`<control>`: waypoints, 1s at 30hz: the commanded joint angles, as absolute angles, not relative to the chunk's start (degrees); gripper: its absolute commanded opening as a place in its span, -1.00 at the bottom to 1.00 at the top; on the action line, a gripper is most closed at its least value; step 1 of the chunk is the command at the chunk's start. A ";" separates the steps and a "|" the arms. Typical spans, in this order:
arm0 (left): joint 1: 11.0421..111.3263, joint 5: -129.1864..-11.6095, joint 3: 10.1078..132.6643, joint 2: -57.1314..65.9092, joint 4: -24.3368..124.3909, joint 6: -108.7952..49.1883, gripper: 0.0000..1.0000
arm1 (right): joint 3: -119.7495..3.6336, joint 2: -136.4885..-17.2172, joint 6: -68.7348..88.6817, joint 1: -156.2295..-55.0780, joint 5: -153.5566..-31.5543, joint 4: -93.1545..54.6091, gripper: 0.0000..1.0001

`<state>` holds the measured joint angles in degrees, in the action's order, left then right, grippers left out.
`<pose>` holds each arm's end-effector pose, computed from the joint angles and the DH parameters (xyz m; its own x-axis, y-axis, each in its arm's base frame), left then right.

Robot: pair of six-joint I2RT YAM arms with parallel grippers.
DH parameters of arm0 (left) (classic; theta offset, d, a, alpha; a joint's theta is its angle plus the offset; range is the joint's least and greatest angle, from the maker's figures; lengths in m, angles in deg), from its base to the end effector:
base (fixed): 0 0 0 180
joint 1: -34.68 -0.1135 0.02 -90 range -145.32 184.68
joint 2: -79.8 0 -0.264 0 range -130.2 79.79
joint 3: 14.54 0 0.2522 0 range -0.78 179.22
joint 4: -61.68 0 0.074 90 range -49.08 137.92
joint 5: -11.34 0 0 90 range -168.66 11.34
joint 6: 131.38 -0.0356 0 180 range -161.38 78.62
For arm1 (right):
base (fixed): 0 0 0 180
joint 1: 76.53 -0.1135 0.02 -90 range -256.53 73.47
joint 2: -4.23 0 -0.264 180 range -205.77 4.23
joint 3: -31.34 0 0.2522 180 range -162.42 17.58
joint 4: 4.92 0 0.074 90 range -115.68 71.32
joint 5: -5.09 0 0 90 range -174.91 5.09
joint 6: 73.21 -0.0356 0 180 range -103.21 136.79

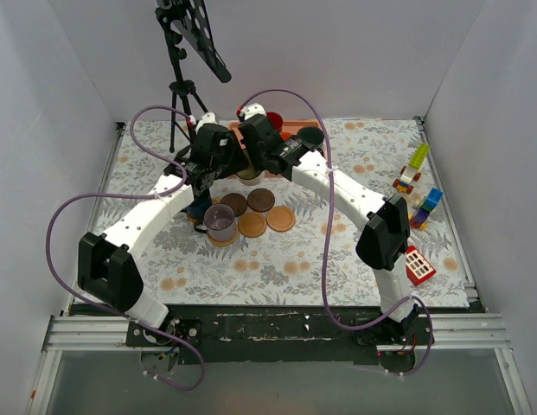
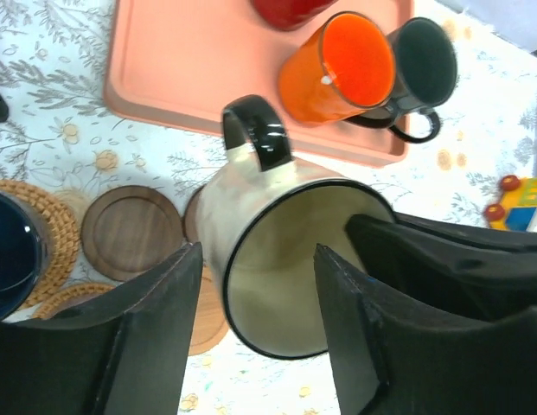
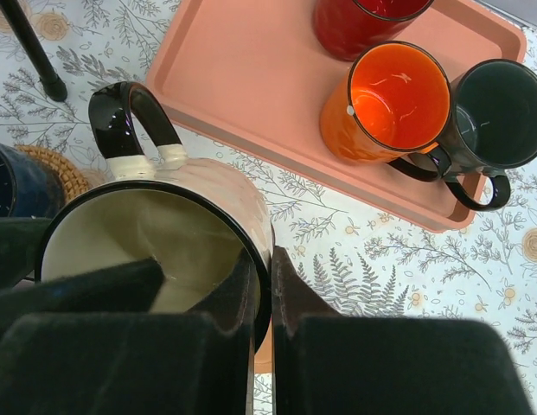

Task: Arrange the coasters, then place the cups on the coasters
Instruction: Place the cup on the coaster.

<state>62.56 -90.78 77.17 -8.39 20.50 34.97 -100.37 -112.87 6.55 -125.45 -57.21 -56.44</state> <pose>0.3124 -0.1568 0.3264 -0.4290 -0.8479 -0.3115 -0.4516 0.4999 -0.7390 0.3204 0.3424 0.3488 -0.4636 -0.2923 -0.8365 -0.3463 0.9287 -0.1326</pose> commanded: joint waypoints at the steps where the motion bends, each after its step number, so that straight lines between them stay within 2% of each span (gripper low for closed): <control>1: 62.72 -89.64 78.76 -2.65 23.32 33.50 0.25 | -101.25 -110.56 5.45 -125.13 -58.11 -52.25 -0.97; 5: 62.20 -90.17 76.92 0.68 22.53 32.89 0.65 | -98.71 -108.72 5.89 -123.38 -61.34 -50.41 -0.97; 9: 60.00 -89.39 74.81 4.55 21.12 31.83 0.96 | -92.48 -105.73 9.65 -120.92 -67.14 -46.38 -0.97; 17: 53.23 -82.53 70.50 10.80 19.54 29.98 0.96 | -86.14 -103.70 21.34 -117.92 -77.34 -43.38 -0.97; 25: 51.65 -82.17 67.60 14.40 21.20 30.42 0.96 | -86.31 -105.37 33.65 -117.66 -89.65 -42.06 -0.97; 30: 51.38 -84.10 67.42 15.63 20.33 30.07 0.96 | -89.64 -108.00 36.12 -117.48 -91.85 -42.23 -0.97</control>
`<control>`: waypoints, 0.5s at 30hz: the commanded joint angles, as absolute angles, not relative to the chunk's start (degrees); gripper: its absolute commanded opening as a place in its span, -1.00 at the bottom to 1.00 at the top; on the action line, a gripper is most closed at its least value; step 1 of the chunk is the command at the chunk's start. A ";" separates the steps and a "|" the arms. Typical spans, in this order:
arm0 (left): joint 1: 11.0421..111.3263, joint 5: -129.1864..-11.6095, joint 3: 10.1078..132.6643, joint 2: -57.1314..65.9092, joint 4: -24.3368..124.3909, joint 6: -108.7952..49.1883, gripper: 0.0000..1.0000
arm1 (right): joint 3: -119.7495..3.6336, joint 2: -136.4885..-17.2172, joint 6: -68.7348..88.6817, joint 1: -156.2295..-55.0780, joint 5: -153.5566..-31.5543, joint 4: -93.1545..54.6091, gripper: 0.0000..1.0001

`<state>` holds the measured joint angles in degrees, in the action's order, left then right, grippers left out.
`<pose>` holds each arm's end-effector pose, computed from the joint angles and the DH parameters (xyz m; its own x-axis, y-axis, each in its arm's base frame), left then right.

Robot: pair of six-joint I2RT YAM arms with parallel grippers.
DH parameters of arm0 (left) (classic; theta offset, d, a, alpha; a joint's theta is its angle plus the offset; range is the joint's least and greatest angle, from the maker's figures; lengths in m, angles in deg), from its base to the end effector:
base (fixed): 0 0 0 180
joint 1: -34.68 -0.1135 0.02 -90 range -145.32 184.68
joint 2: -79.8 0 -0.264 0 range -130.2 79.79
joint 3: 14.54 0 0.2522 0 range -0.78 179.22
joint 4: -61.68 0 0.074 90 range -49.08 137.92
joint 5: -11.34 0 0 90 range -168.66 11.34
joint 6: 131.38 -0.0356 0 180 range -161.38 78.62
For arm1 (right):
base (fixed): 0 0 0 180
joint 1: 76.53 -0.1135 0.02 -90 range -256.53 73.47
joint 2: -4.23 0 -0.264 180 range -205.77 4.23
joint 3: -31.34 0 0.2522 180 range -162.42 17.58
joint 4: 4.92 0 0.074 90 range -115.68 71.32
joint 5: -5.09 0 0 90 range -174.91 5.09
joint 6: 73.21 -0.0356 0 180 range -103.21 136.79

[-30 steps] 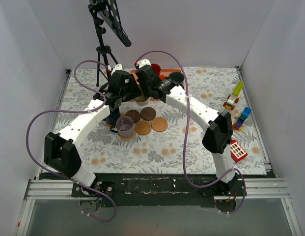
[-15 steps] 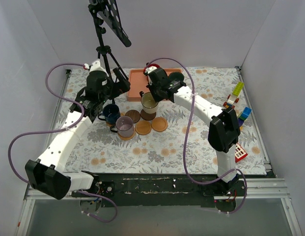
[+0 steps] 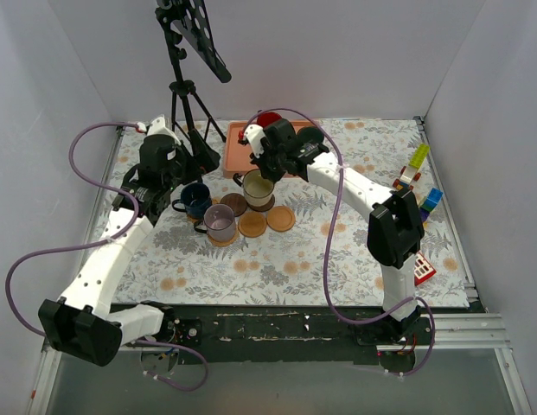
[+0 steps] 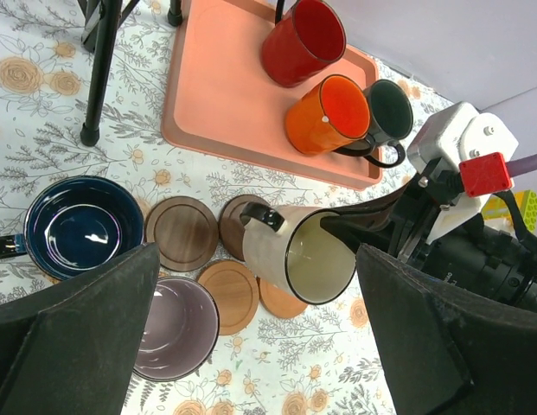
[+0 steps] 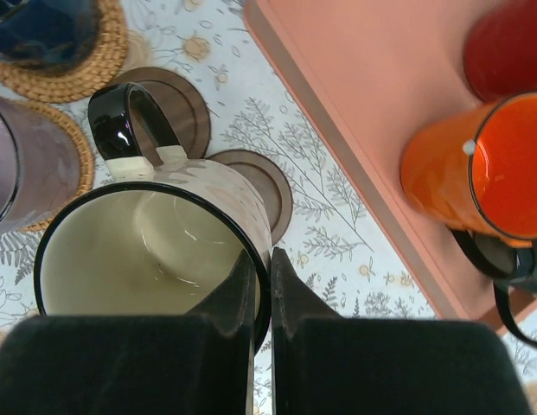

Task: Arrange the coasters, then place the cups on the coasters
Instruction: Place the cup on the coaster.

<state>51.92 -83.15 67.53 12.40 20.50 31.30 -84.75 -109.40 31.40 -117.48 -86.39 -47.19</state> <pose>0.2496 -0.0745 0.3722 -0.3451 -0.8894 -0.2998 -0.3389 0.4159 -0.8439 0.3483 0.3035 0.2960 -0.2989 -0.5932 -0.7475 -0.7705 0.6122 -0.1778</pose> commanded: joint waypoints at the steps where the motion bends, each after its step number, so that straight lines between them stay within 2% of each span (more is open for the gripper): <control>1: 51.47 -84.46 67.16 16.07 20.24 30.07 0.96 | -90.52 -108.70 36.73 -117.48 -92.47 -42.58 -0.97; 15: 51.30 -87.09 65.75 18.89 21.38 28.41 0.96 | -103.00 -118.37 38.76 -117.57 -96.60 -48.56 -0.97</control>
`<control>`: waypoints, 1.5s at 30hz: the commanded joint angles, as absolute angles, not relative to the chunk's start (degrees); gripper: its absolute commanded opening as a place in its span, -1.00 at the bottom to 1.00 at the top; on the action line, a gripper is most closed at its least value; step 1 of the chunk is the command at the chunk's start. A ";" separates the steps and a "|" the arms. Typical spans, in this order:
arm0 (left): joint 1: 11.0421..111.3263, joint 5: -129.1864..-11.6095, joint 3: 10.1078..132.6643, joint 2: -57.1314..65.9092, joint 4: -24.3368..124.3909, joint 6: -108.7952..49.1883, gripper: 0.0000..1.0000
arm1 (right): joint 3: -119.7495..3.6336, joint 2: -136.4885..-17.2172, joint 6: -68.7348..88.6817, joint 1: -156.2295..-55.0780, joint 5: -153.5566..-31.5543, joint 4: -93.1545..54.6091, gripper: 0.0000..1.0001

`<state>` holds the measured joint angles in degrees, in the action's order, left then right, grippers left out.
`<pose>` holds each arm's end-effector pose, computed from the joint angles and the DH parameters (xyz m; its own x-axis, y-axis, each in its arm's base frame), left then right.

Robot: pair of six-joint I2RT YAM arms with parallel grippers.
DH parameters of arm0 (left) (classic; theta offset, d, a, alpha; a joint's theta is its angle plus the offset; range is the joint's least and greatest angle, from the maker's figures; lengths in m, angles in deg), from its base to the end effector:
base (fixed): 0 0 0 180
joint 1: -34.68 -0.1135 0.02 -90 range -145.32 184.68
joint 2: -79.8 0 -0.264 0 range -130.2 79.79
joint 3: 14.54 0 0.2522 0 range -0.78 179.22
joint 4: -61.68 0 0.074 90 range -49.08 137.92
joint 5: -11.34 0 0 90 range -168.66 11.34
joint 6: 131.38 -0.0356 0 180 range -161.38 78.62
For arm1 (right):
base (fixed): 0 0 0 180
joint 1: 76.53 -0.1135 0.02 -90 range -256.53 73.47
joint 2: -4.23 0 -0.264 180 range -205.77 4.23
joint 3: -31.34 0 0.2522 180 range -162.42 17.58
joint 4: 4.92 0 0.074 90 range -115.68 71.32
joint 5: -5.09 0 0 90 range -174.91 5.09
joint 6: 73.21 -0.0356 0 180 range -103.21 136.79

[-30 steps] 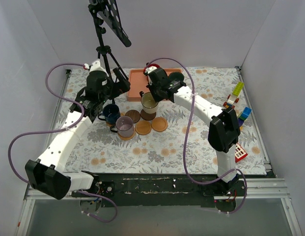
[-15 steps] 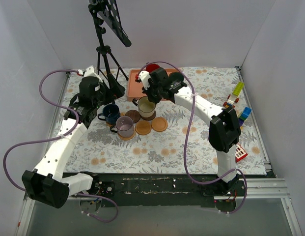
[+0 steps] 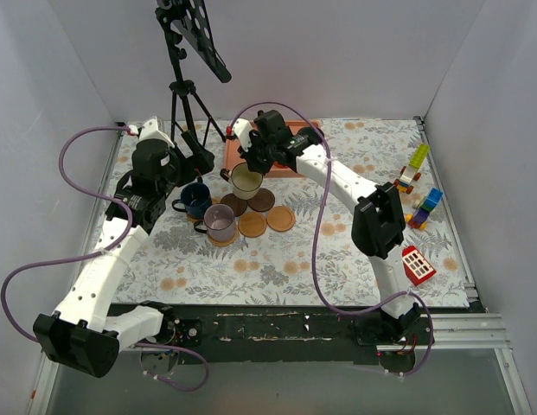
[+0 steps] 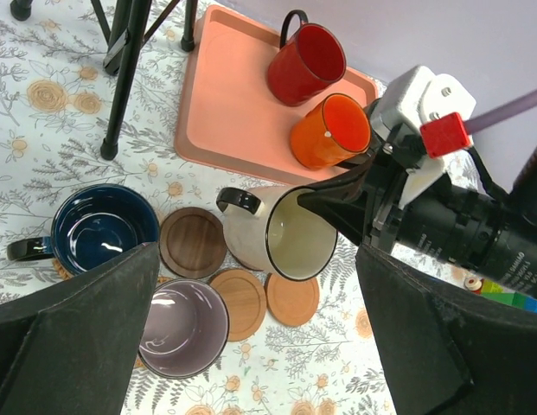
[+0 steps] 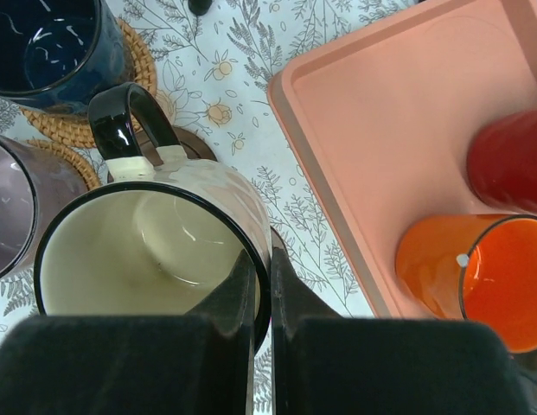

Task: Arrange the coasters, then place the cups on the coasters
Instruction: Place the cup on the coaster.

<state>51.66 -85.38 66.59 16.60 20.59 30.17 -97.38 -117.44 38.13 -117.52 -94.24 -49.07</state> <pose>0.2322 -0.0665 0.3838 -0.2966 -0.8945 -0.3346 -0.2976 0.4195 -0.8576 0.3706 0.3297 0.3033 -0.1530 -0.6087 -0.7785 -0.8595 0.4708 -0.1992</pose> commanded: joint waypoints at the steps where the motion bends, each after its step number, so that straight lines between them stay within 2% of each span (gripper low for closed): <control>1: 51.21 -87.36 65.66 18.89 21.47 28.14 0.96 | -103.44 -118.73 38.93 -117.57 -96.86 -48.56 -0.97; 45: 51.12 -87.36 63.47 19.15 21.64 26.56 0.96 | -107.49 -127.08 41.31 -122.14 -93.00 -44.78 -0.97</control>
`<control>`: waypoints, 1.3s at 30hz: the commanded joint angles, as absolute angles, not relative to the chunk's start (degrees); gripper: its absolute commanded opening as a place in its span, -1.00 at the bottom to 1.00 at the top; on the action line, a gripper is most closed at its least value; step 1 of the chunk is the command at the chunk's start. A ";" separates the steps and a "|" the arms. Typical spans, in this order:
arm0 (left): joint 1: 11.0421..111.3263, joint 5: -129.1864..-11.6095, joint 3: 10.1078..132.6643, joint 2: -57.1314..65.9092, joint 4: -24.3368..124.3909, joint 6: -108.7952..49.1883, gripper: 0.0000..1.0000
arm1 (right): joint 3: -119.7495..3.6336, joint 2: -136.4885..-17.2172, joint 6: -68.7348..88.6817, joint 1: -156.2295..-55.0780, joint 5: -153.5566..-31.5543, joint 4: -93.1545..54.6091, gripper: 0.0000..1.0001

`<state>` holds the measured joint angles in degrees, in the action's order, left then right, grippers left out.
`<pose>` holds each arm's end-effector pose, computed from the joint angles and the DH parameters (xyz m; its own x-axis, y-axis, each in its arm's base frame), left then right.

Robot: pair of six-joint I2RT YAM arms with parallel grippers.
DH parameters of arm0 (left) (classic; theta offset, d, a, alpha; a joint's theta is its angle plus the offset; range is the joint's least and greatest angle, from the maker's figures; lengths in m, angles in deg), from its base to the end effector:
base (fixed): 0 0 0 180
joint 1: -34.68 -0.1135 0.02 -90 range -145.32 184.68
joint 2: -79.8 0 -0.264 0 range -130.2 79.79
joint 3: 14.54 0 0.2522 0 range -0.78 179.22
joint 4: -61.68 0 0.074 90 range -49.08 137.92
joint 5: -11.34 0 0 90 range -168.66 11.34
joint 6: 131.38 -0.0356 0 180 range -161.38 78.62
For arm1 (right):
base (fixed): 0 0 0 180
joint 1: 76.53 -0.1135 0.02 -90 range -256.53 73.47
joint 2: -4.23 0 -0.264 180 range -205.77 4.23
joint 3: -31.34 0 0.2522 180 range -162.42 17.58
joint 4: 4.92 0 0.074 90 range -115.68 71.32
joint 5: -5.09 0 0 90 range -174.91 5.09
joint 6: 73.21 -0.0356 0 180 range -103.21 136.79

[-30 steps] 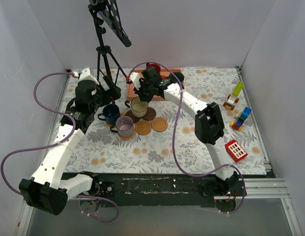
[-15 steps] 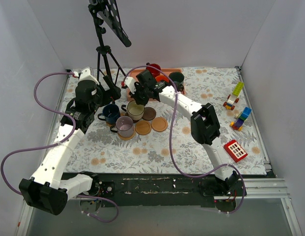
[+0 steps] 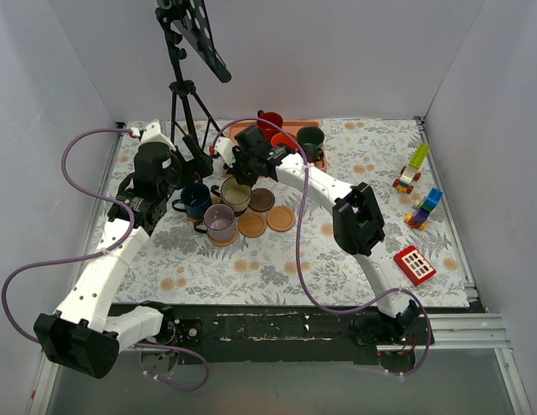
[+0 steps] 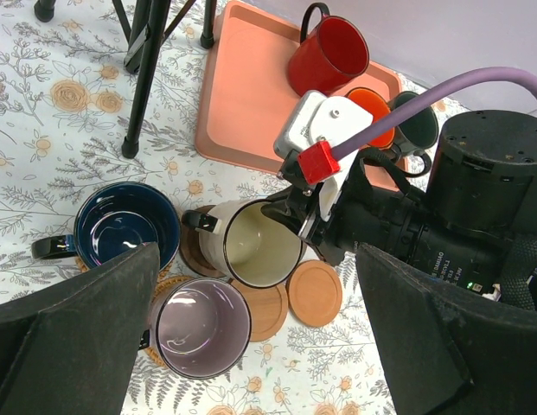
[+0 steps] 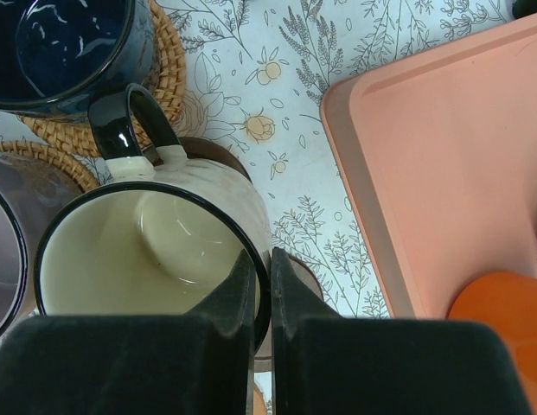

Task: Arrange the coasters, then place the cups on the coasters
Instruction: Place the cup on the coaster.

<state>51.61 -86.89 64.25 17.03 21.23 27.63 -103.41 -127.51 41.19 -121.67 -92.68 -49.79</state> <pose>0.2321 -0.0653 0.3727 -0.2944 -0.8763 -0.3814 -0.3108 0.4652 -0.8288 0.3697 0.3784 0.2508 -0.1092 -0.6900 -0.7155 -0.8987 0.3761 -0.2255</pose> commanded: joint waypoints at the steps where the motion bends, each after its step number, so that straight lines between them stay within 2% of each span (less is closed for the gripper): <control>1: 51.12 -87.36 63.46 19.15 21.64 26.56 0.96 | -107.49 -127.08 41.22 -122.23 -92.65 -44.69 -0.97; 39: 51.21 -87.54 63.11 19.06 21.56 26.56 0.96 | -107.23 -128.93 36.74 -123.81 -88.52 -43.73 -0.97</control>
<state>51.59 -86.89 63.42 17.56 21.20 27.37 -103.94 -129.22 37.69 -123.11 -88.71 -48.20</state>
